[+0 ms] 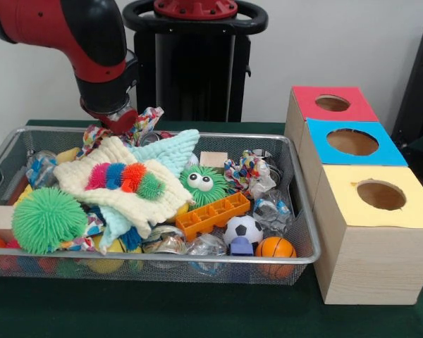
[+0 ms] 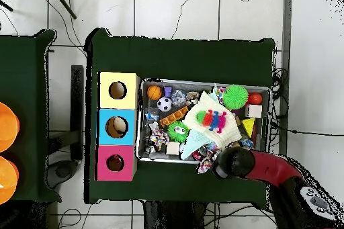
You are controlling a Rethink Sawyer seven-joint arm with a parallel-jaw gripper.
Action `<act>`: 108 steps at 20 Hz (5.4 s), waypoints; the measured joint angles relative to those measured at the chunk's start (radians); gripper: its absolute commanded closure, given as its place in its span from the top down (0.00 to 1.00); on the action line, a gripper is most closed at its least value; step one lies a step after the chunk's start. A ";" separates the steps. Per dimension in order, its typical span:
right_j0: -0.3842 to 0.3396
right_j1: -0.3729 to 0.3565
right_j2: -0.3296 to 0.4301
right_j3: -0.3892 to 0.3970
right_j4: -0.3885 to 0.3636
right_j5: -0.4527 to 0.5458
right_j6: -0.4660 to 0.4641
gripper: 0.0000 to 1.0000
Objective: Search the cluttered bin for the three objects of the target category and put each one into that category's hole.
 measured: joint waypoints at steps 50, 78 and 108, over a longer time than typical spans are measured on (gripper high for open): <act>-0.035 -0.270 0.172 0.047 -0.006 0.052 0.000 1.00; -0.047 -0.078 0.202 -0.024 -0.046 -0.120 0.000 0.00; 0.192 -0.192 0.202 0.004 0.099 -0.143 0.000 0.00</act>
